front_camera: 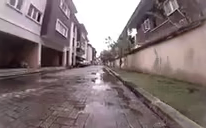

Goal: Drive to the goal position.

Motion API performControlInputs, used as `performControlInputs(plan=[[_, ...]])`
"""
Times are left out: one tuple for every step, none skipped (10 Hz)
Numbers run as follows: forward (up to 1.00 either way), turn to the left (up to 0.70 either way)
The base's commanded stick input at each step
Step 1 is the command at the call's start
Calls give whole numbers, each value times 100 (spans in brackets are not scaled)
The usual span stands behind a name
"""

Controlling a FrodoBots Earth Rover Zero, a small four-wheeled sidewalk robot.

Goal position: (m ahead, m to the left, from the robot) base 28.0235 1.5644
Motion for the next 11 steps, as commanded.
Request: performControlInputs(plan=[[50, 0], [50, 0], [50, 0], [50, 0], [50, 0], [50, 0], [50, 0], [50, 0], [50, 0], [50, 0], [50, 0]])
